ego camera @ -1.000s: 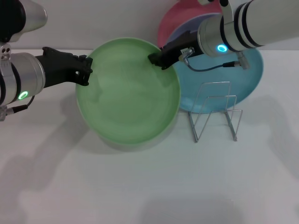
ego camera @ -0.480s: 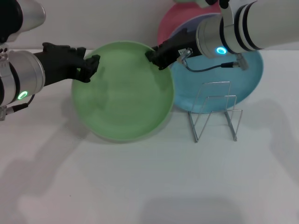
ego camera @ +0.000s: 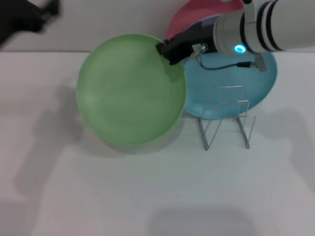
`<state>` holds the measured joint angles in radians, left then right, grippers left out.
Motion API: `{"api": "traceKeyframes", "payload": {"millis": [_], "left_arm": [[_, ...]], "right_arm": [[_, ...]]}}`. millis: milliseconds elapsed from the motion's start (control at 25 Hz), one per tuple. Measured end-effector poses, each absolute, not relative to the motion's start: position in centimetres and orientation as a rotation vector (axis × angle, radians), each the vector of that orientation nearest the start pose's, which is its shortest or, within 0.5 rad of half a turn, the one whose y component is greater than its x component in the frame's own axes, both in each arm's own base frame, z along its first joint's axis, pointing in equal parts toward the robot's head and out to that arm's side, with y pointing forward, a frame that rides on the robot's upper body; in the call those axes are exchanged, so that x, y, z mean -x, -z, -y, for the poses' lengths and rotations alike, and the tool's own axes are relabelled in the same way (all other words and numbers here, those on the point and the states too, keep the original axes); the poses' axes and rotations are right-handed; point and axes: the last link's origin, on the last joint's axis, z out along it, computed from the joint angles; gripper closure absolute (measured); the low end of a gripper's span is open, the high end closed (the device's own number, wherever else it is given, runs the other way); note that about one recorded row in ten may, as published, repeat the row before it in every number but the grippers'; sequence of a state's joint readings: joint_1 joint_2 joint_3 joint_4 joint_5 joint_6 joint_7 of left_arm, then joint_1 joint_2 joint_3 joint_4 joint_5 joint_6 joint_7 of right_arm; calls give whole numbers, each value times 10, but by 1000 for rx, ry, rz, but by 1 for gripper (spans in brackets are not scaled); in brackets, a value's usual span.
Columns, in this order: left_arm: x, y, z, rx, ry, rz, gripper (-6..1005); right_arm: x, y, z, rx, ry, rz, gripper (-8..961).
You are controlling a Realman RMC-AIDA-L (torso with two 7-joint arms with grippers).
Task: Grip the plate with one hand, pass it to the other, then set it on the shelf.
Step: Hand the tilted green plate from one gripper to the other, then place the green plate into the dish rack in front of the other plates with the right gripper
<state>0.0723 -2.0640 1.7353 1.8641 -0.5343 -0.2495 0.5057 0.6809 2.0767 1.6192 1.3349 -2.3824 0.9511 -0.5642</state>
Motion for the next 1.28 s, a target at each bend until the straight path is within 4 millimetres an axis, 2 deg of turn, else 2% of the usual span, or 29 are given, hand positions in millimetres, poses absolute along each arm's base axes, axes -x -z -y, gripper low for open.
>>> {"api": "traceKeyframes", "payload": {"millis": [120, 160, 200, 240, 280, 320, 400, 440, 480, 520, 560, 680, 720, 760, 800, 840, 920, 960, 1000, 1120, 1280], "left_arm": [[169, -101, -313, 1530, 644, 312, 298], [178, -102, -307, 1451, 695, 300, 259], [190, -100, -300, 1378, 739, 296, 220], [198, -99, -296, 1335, 767, 292, 212], [208, -97, -290, 1282, 805, 283, 204], [208, -97, -290, 1282, 805, 283, 196], [231, -91, -281, 1218, 855, 281, 180], [244, -85, -279, 1215, 857, 301, 180], [244, -85, -279, 1215, 857, 301, 180], [254, -77, -279, 1228, 844, 321, 180], [254, -77, -279, 1228, 844, 321, 180], [265, -65, -279, 1253, 821, 327, 180], [268, -58, -279, 1269, 815, 319, 180], [268, -58, -279, 1269, 815, 319, 180], [271, -52, -278, 1280, 811, 317, 180], [274, -47, -277, 1290, 807, 323, 180], [279, -41, -276, 1307, 813, 349, 180], [279, -41, -276, 1307, 813, 349, 180], [279, -41, -276, 1307, 813, 349, 180], [287, -31, -276, 1347, 805, 382, 180], [290, -26, -275, 1365, 802, 398, 180]], "right_arm": [[-79, 0, -406, 2416, -304, -531, 915], [-79, 0, -406, 2416, -304, -531, 916], [-80, -9, -401, 2383, -364, -501, 917], [-80, -9, -401, 2383, -364, -501, 918], [-81, -15, -397, 2359, -412, -469, 919], [-88, -28, -388, 2308, -512, -401, 920], [-91, -32, -384, 2289, -559, -365, 920], [-104, -41, -372, 2253, -662, -317, 920], [-104, -41, -372, 2253, -662, -317, 920], [-120, -47, -363, 2214, -752, -279, 921], [-120, -47, -363, 2214, -752, -279, 921], [-151, -51, -346, 2151, -854, -169, 921], [-171, -51, -337, 2113, -902, -67, 921], [-171, -51, -337, 2113, -902, -67, 921], [-192, -51, -327, 2078, -943, 38, 921], [-192, -51, -327, 2078, -943, 38, 921], [-213, -51, -313, 2017, -979, 179, 920], [-213, -51, -313, 2017, -979, 179, 920], [-226, -50, -307, 1973, -957, 266, 920], [-238, -54, -301, 1920, -923, 333, 920], [-245, -60, -297, 1877, -889, 383, 922]]}}
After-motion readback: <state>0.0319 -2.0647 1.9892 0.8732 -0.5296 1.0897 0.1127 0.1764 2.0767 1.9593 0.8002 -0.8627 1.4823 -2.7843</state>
